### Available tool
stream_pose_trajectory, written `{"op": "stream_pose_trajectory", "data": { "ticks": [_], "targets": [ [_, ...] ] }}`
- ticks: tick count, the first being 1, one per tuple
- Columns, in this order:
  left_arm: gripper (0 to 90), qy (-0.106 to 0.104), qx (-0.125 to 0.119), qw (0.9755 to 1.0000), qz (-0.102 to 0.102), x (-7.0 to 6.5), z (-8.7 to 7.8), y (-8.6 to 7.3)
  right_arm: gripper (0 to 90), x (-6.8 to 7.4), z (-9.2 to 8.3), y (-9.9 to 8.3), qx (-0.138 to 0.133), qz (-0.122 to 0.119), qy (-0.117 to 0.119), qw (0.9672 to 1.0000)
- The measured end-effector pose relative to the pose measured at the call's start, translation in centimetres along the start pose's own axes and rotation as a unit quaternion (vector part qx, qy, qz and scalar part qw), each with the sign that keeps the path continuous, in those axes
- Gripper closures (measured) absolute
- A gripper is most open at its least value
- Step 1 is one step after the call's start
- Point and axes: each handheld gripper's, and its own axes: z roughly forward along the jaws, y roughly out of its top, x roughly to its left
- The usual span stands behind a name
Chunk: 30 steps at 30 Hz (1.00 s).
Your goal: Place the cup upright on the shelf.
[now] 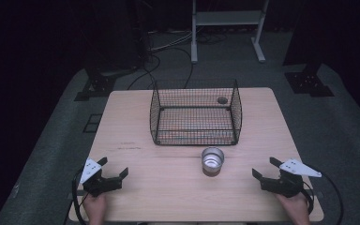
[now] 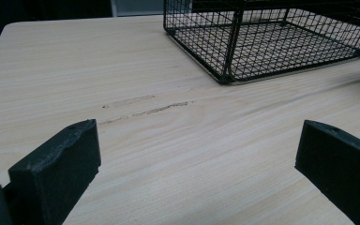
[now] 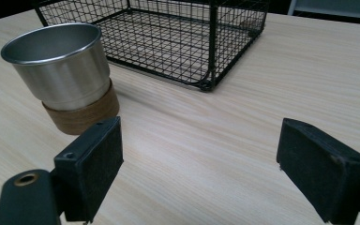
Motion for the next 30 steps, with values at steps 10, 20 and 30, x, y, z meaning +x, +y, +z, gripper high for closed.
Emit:
{"op": "stream_pose_trajectory", "data": {
  "ticks": [10, 20, 30],
  "targets": [
    [0.0, 0.0, 0.0, 1.0, 0.0, 0.0, 0.0, 0.0, 13.4, 1.0, 0.1, 0.4, 0.005, -0.014, 0.007, 0.9999],
    [0.0, 0.001, 0.0, 1.0, 0.0, 0.0, 0.0, 0.0, 13.4, 2.1, 0.3, 0.8, 0.009, -0.037, 0.018, 0.9991],
    [0.0, 0.001, 0.0, 1.0, 0.0, 0.0, 0.0, 0.0, 12.5, 3.2, 0.7, 1.1, 0.019, -0.05, 0.034, 0.998]
  ]
}}
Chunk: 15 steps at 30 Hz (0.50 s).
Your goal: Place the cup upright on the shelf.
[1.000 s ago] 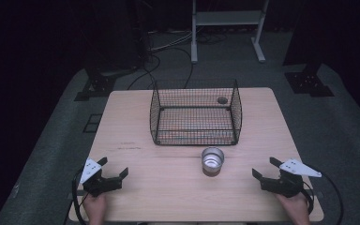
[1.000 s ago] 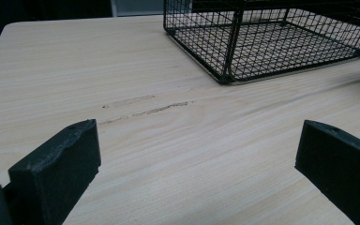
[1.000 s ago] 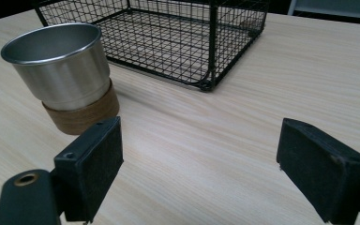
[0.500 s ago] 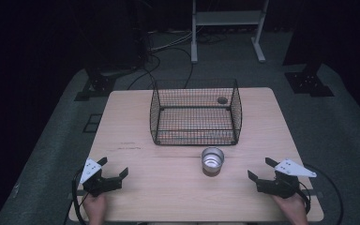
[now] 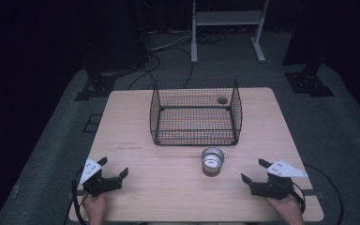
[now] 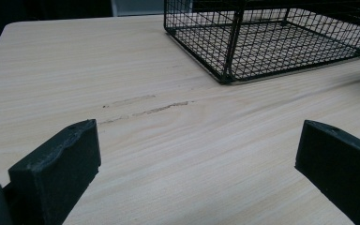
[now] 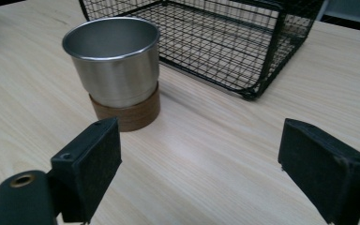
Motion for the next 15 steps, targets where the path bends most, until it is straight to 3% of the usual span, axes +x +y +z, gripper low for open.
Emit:
{"op": "stream_pose_trajectory", "data": {
  "ticks": [15],
  "targets": [
    [0.0, 0.001, 0.0, 1.0, 0.001, 0.0, 0.0, 0.0, 10.6, 1.4, 0.8, 0.7, 0.012, -0.022, 0.019, 0.9995]
  ]
}}
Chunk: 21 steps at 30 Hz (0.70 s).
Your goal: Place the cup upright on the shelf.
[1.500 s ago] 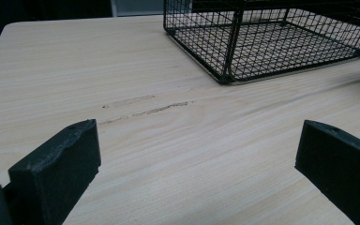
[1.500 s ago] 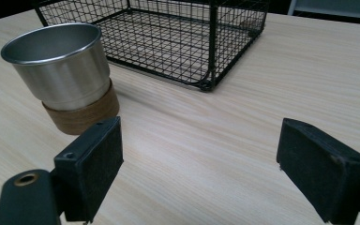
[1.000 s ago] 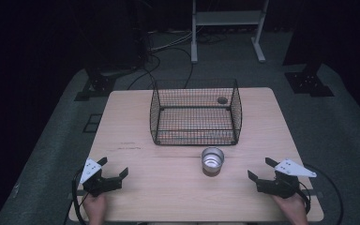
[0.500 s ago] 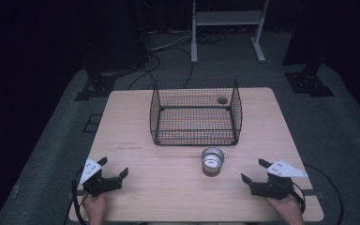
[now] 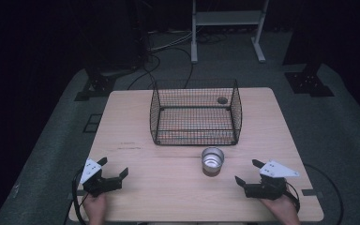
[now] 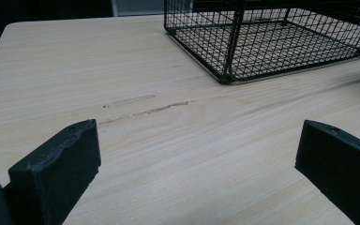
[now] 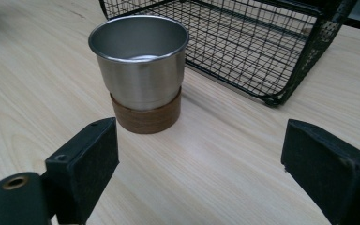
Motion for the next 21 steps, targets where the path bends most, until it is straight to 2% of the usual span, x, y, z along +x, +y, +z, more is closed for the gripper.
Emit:
{"op": "stream_pose_trajectory", "data": {
  "ticks": [8, 13, 19, 21],
  "targets": [
    [0.0, 0.0, 0.0, 1.0, 0.0, 0.0, 0.0, 0.0, 10.3, 0.6, 0.5, 0.4, 0.004, 0.005, 0.013, 0.9999],
    [0.0, 0.002, 0.0, 1.0, -0.002, 0.0, 0.0, 0.0, 9.7, 1.3, 1.1, 0.7, 0.011, -0.004, 0.023, 0.9997],
    [0.0, 0.002, -0.002, 1.0, -0.005, 0.1, 0.0, 0.0, 9.1, 2.0, 2.1, 1.0, 0.023, -0.01, 0.022, 0.9995],
    [0.0, 0.001, -0.001, 1.0, -0.005, 0.1, 0.0, 0.0, 9.1, 2.1, 2.3, 1.1, 0.023, -0.003, 0.022, 0.9995]
  ]
}}
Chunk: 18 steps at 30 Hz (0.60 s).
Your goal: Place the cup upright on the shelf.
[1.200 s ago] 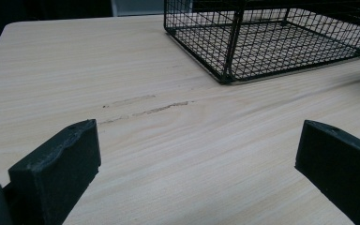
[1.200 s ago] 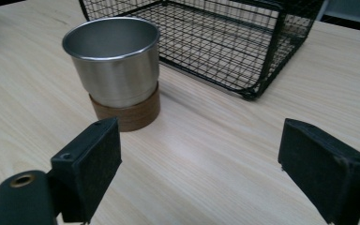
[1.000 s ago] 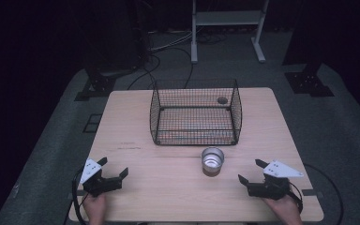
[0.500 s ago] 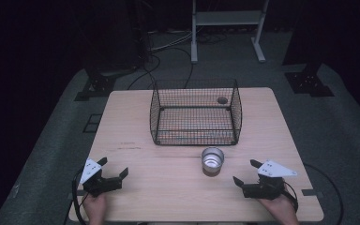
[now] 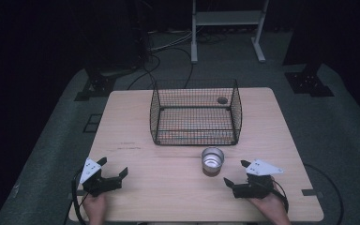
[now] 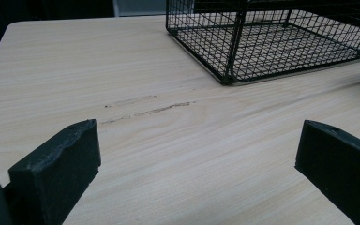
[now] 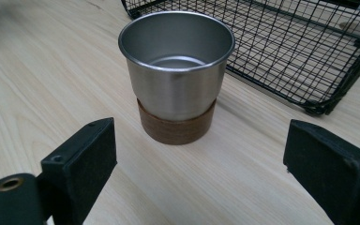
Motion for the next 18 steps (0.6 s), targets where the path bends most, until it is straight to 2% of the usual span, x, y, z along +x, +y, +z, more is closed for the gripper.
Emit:
{"op": "stream_pose_trajectory", "data": {
  "ticks": [5, 12, 13, 18],
  "targets": [
    [0.0, 0.001, 0.0, 1.0, -0.002, 0.1, 0.0, 0.0, 7.2, 0.1, 0.4, 0.2, 0.001, 0.005, 0.007, 1.0],
    [0.0, 0.001, -0.001, 1.0, -0.002, 0.0, 0.0, 0.0, 6.3, 0.5, 1.5, 0.6, 0.011, 0.003, 0.009, 0.9999],
    [0.0, 0.001, -0.002, 1.0, -0.003, 0.0, 0.0, 0.0, 2.5, 0.6, 1.8, 0.7, 0.016, 0.001, 0.011, 0.9998],
    [0.0, 0.001, -0.002, 1.0, -0.002, 0.0, 0.0, 0.0, 2.5, 0.6, 2.6, 1.1, 0.025, 0.005, 0.012, 0.9996]
  ]
}}
